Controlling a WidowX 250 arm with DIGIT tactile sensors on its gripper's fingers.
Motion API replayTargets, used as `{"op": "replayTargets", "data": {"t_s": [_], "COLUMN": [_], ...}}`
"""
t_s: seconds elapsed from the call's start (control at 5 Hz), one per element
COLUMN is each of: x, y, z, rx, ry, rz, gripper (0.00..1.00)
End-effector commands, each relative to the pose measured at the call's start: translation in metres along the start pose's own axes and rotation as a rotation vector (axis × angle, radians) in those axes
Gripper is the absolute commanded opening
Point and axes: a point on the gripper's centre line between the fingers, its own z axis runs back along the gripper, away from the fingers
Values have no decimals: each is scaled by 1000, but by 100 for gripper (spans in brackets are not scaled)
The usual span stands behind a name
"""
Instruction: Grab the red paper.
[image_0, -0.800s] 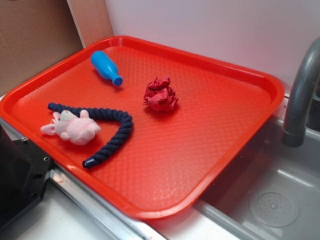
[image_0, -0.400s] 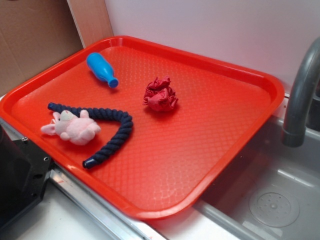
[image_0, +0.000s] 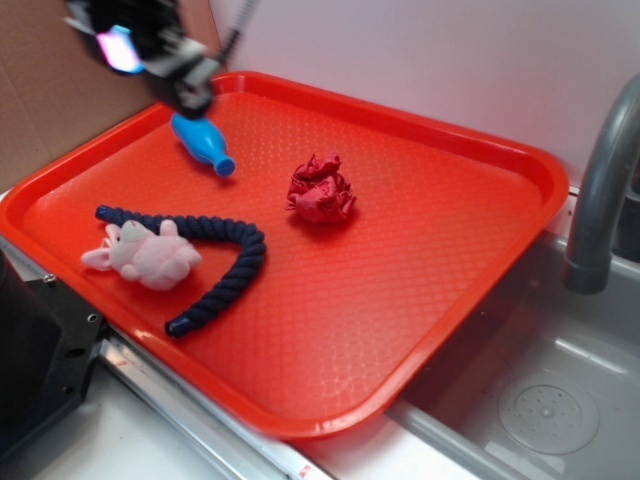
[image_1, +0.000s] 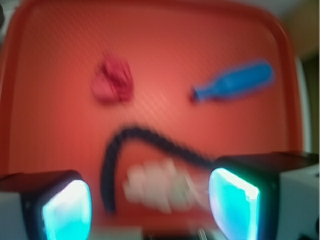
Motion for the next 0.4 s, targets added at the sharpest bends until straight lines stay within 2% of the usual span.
{"op": "replayTargets", "data": {"t_s": [0.0, 0.2], "x": [83, 100], "y": [-34, -43], "z": [-77, -105], "rx": [-111, -86], "ry": [-60, -16], "rz": [-116, -148], "gripper": [100, 100]}}
